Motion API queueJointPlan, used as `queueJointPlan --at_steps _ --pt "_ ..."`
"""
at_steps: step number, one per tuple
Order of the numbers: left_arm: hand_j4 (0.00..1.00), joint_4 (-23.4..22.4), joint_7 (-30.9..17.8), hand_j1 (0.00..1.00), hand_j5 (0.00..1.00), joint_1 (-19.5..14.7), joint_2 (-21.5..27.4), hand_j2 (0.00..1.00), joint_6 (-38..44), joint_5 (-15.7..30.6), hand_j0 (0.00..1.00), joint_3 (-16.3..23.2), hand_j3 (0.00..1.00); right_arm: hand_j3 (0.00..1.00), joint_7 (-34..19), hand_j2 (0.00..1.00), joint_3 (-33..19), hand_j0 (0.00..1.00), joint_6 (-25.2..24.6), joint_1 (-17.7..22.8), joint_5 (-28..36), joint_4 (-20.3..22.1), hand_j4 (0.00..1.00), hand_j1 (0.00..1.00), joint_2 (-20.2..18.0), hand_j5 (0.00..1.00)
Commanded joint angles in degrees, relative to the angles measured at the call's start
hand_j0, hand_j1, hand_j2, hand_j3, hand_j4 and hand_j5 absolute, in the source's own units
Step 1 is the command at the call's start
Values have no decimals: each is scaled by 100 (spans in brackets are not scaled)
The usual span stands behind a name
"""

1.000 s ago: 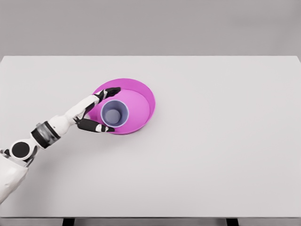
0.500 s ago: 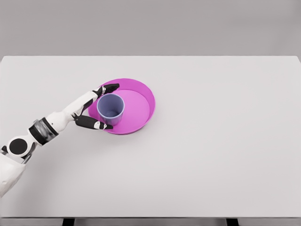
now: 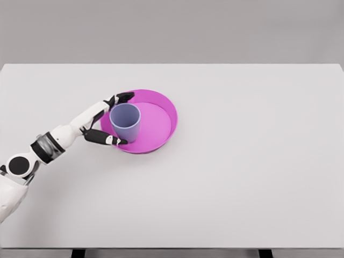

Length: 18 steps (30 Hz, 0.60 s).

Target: Flip the cup with left arm and place it on the plate

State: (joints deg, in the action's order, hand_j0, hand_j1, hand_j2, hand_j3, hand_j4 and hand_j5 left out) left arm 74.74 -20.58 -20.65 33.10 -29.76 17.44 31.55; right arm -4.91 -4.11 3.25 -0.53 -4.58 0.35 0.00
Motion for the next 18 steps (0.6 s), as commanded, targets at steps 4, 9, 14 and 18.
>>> queueJointPlan --at_steps 4,9,14,18 --pt "100 -12 1 100 100 -17 4 100 5 5 100 -167 100 100 -1 100 7 100 0 0 1 0 100 100 0 100" --pt "100 -4 1 100 100 -9 4 100 14 5 100 -281 100 100 -1 100 -2 100 0 0 1 0 100 100 0 100" --pt "100 5 1 100 100 -9 74 100 5 5 100 -290 100 100 -1 100 -2 100 0 0 1 0 100 100 0 100" --pt "100 5 1 100 100 44 197 100 -126 13 100 -281 100 100 -1 100 -2 100 0 0 1 0 100 100 0 100"
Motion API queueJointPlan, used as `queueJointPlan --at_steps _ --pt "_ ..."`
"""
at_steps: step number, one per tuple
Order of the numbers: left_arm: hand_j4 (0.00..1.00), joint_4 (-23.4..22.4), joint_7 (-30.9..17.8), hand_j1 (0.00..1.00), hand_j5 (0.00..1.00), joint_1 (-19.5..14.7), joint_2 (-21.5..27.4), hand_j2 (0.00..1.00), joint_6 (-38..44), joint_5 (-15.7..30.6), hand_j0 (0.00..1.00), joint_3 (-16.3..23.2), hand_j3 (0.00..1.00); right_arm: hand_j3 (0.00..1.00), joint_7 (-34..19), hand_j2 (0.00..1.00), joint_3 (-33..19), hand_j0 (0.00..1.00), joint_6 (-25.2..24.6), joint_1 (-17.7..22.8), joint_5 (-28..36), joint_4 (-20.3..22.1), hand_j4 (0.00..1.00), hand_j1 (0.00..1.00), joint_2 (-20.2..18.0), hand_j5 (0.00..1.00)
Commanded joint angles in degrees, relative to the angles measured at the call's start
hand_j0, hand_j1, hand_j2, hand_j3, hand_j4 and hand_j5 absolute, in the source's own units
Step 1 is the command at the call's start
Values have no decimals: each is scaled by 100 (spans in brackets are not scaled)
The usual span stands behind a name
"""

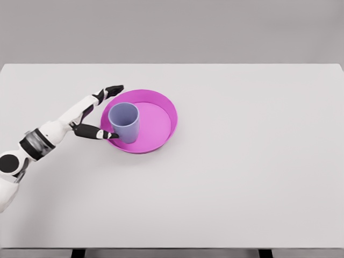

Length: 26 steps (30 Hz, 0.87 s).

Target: Flip the cup with left arm and place it on the plate

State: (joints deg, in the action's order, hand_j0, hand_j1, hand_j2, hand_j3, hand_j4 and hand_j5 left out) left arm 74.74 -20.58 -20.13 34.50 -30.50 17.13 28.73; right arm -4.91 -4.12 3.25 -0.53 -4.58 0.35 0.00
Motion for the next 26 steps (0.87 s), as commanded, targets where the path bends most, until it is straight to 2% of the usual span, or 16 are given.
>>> queueJointPlan --at_steps 1,7,15,17,21,26 --pt "100 6 1 100 100 0 66 100 -70 44 100 1 100 100 -1 100 -1 100 0 0 1 0 100 100 0 100" --pt "100 6 1 100 100 61 356 100 -273 44 100 1 100 100 -1 100 7 100 0 0 1 0 100 100 0 100" --pt "100 -266 19 100 100 150 1296 100 -450 44 100 -131 100 100 -1 100 8 100 0 0 1 0 100 100 0 100" --pt "100 -328 10 100 100 158 1358 100 -450 44 100 -272 100 100 -1 100 -1 100 0 0 1 0 100 100 0 100" --pt "100 -566 10 100 100 158 1578 100 -450 44 100 -289 100 100 -1 100 -1 100 0 0 1 0 100 100 0 100" --pt "100 -548 36 100 100 158 1516 100 -450 88 100 -316 100 100 -1 100 -1 100 0 0 1 0 100 100 0 100"
